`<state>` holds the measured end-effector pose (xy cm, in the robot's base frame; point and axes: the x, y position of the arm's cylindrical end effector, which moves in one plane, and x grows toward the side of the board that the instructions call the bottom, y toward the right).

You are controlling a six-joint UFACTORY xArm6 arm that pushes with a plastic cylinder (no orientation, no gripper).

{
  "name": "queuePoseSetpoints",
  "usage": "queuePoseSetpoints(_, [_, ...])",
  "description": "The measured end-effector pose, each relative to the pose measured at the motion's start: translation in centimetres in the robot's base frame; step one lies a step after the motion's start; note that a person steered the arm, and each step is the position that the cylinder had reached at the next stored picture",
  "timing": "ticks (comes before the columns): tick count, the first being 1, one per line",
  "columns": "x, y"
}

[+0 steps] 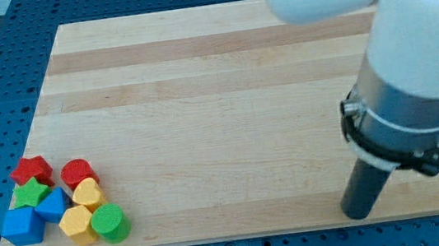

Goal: Move your arm above the red star

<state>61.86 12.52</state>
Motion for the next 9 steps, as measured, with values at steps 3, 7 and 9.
queuePoseSetpoints(3, [0.0, -4.7])
queuePoseSetpoints(7, [-4.1, -11.5])
queuePoseSetpoints(9, [-17.7, -24.9])
